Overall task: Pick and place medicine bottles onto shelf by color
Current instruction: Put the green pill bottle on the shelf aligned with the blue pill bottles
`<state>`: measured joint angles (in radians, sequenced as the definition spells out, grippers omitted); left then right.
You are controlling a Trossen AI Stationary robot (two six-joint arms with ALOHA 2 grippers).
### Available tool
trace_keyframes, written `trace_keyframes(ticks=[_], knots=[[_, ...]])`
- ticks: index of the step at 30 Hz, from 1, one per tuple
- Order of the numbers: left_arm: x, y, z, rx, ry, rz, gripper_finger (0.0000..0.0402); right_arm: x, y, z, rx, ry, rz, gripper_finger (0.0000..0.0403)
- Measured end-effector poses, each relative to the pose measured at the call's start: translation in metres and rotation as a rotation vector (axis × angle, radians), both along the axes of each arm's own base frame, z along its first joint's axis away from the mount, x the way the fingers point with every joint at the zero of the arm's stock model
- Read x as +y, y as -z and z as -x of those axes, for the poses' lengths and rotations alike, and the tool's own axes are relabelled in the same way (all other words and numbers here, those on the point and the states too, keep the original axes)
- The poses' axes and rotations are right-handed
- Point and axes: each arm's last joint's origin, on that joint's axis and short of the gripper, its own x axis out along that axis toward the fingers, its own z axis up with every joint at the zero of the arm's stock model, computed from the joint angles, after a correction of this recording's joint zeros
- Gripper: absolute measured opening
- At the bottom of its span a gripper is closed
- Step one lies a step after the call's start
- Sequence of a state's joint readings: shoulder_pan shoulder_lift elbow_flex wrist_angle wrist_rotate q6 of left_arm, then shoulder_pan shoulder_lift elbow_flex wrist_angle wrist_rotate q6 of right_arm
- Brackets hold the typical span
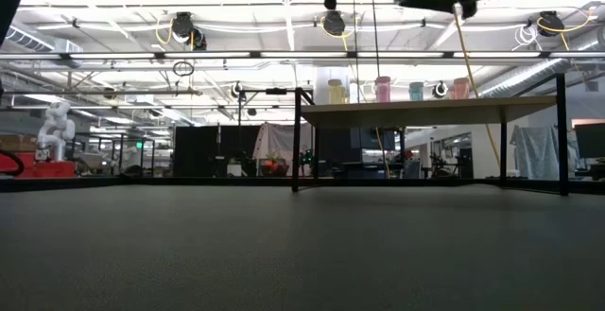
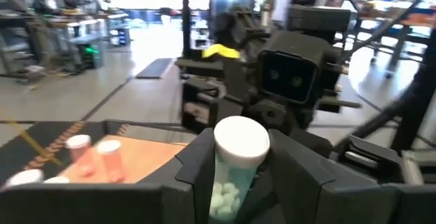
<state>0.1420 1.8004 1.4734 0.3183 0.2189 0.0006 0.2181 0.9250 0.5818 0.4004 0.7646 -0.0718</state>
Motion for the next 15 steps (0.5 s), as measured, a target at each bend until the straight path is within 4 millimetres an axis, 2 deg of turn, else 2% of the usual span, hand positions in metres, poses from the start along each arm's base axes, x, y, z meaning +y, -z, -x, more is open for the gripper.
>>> trace_keyframes(ticks=[4,10,15], knots=[[0.007,-0.002,0.001,-0.018,-0.070,-0.002,0.0126,0.001,-0.003,0.012,0.024,0.107,0.020,0.0174],[0.021,-0.002,-0.001,-0.073,-0.115,-0.001,0.0126,0.001,-0.019,0.038,-0.004,0.219,0.062,0.0231],[0.032,0.013,-0.013,-0.115,-0.149,-0.002,0.0127,-0.005,-0.032,0.059,-0.016,0.308,0.096,0.0252]])
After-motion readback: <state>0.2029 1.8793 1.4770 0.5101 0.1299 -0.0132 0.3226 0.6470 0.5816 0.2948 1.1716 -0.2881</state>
